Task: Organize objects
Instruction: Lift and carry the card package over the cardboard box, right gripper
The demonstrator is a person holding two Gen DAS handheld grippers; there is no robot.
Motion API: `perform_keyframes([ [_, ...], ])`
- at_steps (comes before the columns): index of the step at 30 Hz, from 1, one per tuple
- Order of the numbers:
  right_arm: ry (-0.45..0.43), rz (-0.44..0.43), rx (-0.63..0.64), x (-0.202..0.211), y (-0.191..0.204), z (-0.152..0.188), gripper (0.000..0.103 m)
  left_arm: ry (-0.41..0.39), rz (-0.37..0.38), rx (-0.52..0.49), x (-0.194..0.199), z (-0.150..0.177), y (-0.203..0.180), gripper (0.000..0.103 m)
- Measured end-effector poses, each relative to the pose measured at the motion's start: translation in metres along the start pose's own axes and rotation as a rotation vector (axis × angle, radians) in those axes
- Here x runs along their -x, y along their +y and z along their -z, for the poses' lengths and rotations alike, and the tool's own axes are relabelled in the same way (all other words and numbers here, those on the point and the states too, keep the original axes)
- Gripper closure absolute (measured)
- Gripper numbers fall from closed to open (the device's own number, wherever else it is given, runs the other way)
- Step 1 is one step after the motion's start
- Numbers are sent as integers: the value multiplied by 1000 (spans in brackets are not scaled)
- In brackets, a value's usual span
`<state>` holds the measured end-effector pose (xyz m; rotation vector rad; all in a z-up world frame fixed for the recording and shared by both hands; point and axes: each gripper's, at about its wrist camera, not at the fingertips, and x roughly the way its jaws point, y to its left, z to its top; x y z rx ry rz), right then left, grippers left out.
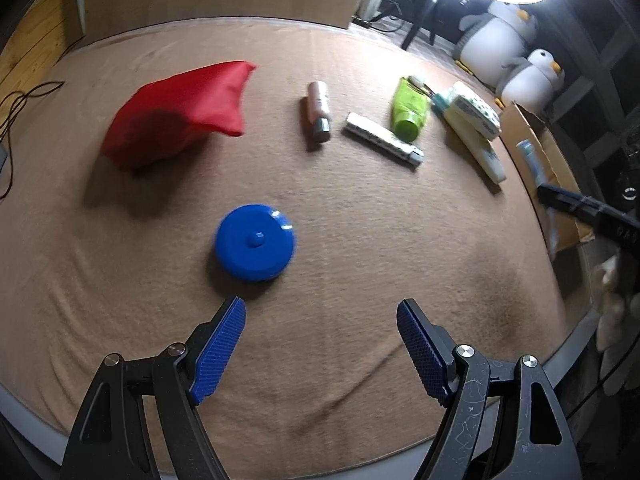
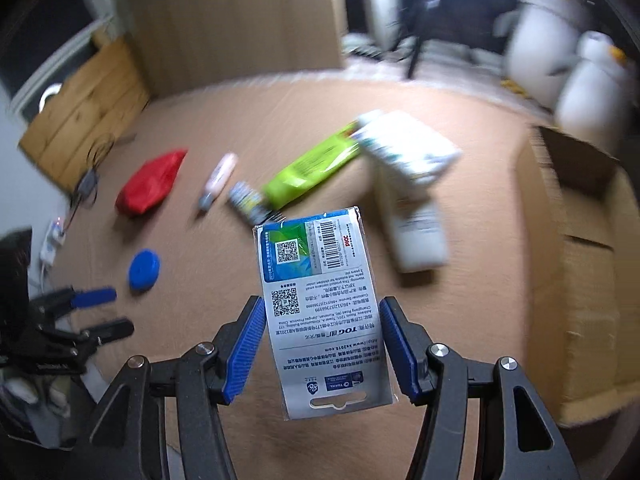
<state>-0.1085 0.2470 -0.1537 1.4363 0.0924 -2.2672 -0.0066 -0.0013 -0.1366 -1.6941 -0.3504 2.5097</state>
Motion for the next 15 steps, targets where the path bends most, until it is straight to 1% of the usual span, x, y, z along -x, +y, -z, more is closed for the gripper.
perform_keyframes([
  [1,-25,23,-22,9,-9,0,48,3,3,-6,-1,-1,-4,22],
  [4,-76,57,-86,31,-38,0,48,6,10,-25,-4,-5,-14,22],
  [9,-133,124,-165,56,-78,5,48,8,18,-53,-8,-11,-30,22],
  [15,-159,214,-231,68,-121,9,48,14,25,-72,-12,-14,-42,22],
])
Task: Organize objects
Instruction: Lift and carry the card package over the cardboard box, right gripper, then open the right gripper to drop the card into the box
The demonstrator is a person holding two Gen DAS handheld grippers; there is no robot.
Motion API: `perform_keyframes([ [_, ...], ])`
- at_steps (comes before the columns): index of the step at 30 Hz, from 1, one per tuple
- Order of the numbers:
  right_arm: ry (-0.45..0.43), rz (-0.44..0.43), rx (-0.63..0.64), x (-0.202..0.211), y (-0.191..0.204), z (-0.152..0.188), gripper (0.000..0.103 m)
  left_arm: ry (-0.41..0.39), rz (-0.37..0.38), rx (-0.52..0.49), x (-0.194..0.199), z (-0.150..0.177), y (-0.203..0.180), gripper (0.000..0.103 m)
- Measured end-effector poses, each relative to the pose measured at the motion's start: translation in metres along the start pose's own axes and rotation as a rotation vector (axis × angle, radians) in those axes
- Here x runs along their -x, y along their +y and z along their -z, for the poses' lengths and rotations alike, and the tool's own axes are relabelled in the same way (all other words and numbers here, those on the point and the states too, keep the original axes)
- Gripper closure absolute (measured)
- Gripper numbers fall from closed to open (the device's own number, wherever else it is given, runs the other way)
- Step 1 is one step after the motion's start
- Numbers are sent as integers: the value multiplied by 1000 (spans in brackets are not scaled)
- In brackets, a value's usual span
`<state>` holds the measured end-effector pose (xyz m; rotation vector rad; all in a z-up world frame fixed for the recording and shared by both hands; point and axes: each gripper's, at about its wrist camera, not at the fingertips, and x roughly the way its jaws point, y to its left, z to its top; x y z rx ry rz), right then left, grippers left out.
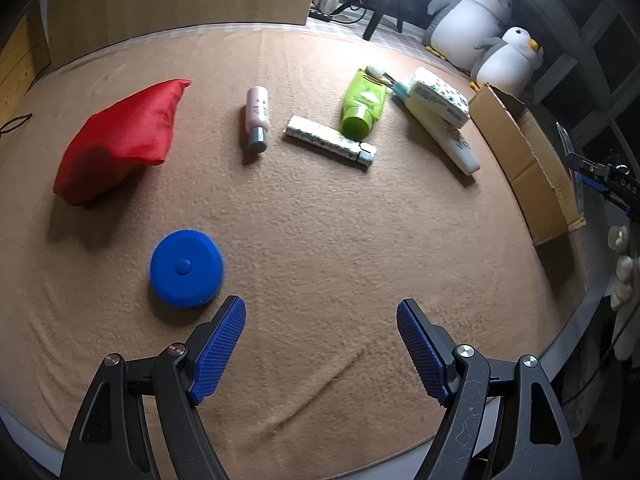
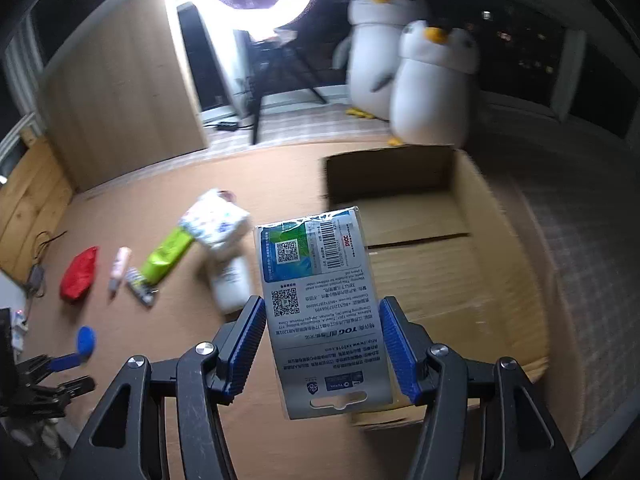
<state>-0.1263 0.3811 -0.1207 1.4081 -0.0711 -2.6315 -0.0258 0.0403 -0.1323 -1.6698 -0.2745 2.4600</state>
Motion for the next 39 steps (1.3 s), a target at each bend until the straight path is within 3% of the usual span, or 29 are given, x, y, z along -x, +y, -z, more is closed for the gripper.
perform_keyframes([
  [11,0,93,-64,-7,-48,-5,48,2,3,-10,-1,-1,-2,22],
  [15,13,91,-72,-10,-50,-3,37,1,2,-13,0,0,-3,22],
  [18,8,83,-88,-9,-50,-3,35,3,-1,-10,0,1,-2,22],
  [29,3,28,-82,-3,-30,-4,35,-14,-24,-17,8,3,0,22],
  [39,4,-79,-19,-8,17,-18,35,-64,-66,-29,23,-11,3,22],
])
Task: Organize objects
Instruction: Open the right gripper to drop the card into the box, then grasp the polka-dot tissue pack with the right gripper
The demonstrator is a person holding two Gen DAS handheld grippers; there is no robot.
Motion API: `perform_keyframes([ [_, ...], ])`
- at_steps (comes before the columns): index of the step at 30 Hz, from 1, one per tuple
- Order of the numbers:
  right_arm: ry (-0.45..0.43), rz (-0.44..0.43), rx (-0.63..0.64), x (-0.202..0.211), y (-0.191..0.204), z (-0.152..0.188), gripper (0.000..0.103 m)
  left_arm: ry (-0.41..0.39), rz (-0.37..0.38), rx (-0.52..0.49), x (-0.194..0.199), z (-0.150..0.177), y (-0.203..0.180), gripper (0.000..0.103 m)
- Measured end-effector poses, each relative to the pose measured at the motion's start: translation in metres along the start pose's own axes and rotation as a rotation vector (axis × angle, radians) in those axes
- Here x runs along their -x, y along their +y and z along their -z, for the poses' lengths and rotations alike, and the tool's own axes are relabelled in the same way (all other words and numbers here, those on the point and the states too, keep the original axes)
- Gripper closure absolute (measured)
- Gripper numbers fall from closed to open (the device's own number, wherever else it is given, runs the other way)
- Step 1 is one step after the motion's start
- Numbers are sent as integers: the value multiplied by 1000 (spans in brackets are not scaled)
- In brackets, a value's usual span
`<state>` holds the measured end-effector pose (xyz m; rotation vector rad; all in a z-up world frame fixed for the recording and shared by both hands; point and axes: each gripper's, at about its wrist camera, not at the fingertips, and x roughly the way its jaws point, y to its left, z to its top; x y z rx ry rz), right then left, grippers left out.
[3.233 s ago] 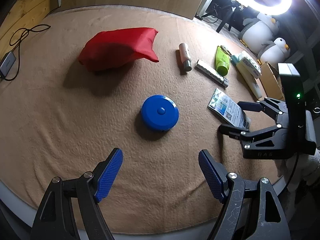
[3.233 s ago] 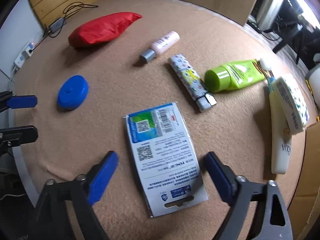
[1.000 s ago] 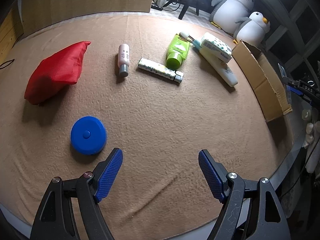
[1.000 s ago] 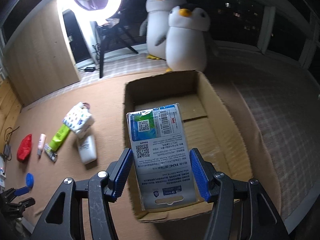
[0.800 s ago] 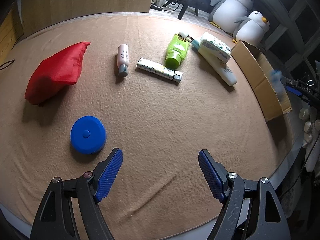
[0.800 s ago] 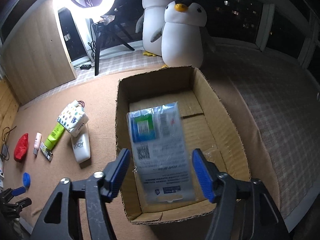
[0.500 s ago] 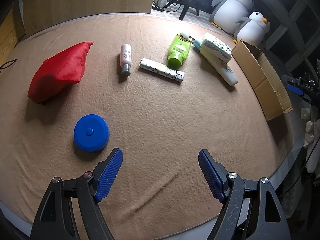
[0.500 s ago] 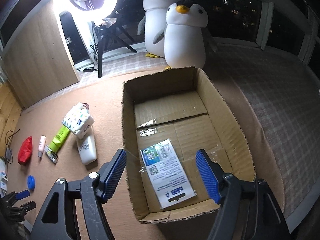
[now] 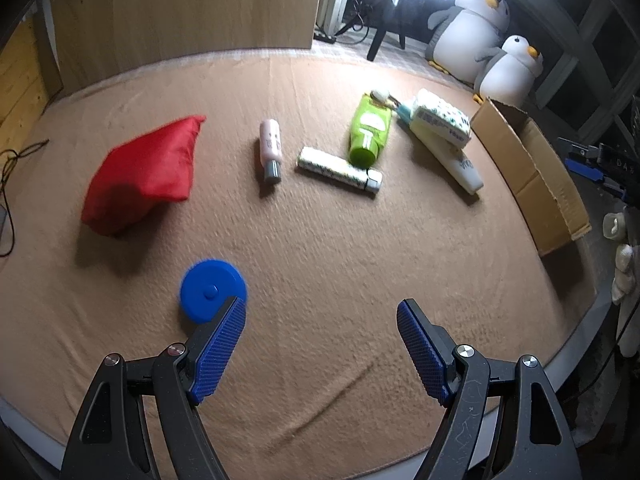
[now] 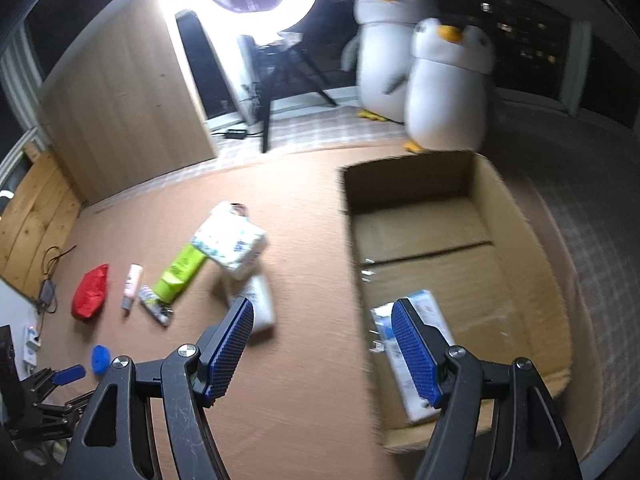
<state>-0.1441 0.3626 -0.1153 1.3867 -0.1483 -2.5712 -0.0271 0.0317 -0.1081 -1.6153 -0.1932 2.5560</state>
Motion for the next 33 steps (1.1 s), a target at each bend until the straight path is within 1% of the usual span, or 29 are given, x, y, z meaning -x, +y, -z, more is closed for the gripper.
perform_keyframes([
  [6,8,-60,27,-15,28,-20,36,-38,-32,-9,8,-18,-1,22],
  [9,25,-99,20,-26,36,-31,42,-67,-47,-14,14,-29,-2,20],
  [12,49,-129,9,-41,41,-44,43,-87,-52,-12,17,-39,-3,20],
  [14,72,-158,-12,-52,42,-51,46,-93,-57,-13,16,-45,-3,20],
  [16,92,-179,-43,-64,41,-58,51,-94,-57,-13,15,-49,-4,20],
  [18,111,-193,-72,-78,40,-65,53,-93,-56,-12,14,-50,-4,20],
  [22,134,-196,-87,-98,42,-78,55,-81,-55,-8,8,-50,-4,20],
  [28,176,-208,-79,-125,49,-97,56,-71,-60,8,3,-51,2,20],
  [32,199,-194,-50,-139,58,-102,56,-72,-65,13,1,-54,3,20],
  [33,205,-196,-47,-141,60,-101,57,-72,-65,14,1,-54,3,20],
])
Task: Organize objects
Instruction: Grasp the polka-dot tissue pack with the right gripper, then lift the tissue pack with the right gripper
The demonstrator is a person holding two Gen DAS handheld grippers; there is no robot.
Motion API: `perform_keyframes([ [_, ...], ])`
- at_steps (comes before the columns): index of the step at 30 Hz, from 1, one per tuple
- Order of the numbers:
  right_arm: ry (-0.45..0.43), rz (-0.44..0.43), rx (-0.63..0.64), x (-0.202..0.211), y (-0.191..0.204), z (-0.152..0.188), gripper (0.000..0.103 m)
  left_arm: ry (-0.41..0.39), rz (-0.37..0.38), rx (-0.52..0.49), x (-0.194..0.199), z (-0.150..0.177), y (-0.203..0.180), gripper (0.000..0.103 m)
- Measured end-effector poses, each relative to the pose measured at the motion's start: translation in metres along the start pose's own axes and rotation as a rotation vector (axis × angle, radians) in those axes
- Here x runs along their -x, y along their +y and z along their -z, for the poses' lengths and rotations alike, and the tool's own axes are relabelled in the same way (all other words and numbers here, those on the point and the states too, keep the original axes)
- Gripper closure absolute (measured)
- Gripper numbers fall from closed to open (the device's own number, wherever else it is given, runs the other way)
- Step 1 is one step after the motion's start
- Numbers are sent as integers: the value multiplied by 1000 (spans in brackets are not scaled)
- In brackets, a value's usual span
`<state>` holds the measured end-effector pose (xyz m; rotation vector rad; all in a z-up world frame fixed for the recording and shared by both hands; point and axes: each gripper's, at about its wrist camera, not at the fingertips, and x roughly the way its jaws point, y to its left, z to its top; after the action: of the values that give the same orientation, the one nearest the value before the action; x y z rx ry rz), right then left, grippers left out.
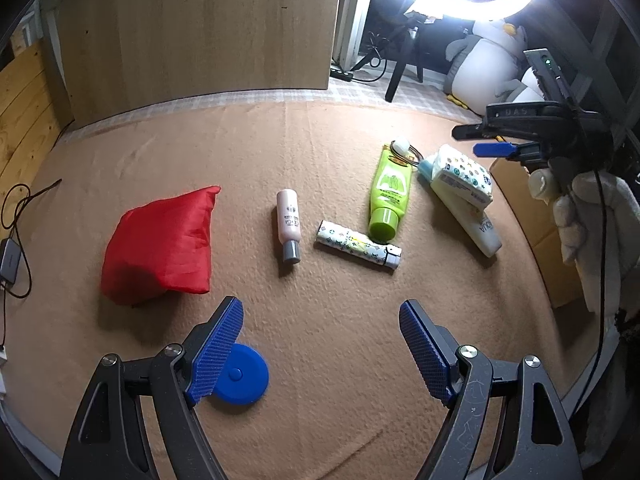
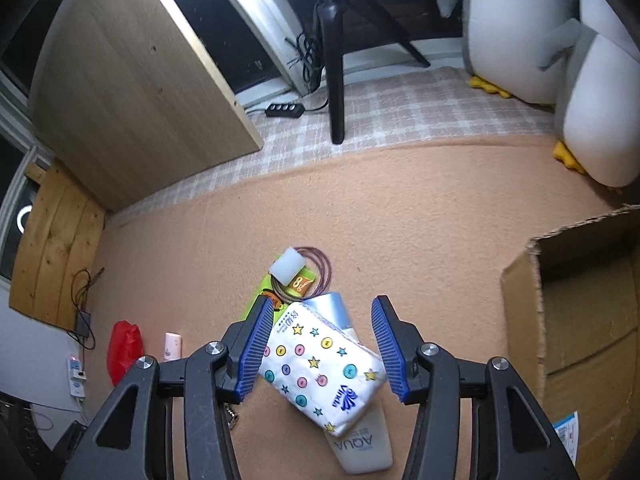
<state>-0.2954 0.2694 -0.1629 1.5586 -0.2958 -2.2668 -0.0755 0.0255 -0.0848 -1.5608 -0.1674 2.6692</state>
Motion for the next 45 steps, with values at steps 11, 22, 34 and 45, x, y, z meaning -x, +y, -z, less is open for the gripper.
perform_keyframes([
  [11,73,-75,77,-7,24,35,66,18,25,-6,-10,1,-4,20],
  [22,170,-156,182,-1,48,90,66,29,34,-7,-16,3,-6,20],
  [34,71,-110,140,-19,57,64,66,39,90,-59,-34,-7,-37,20],
  [45,214,-258,204,-35,74,103,65,66,130,-76,-45,2,-36,20],
])
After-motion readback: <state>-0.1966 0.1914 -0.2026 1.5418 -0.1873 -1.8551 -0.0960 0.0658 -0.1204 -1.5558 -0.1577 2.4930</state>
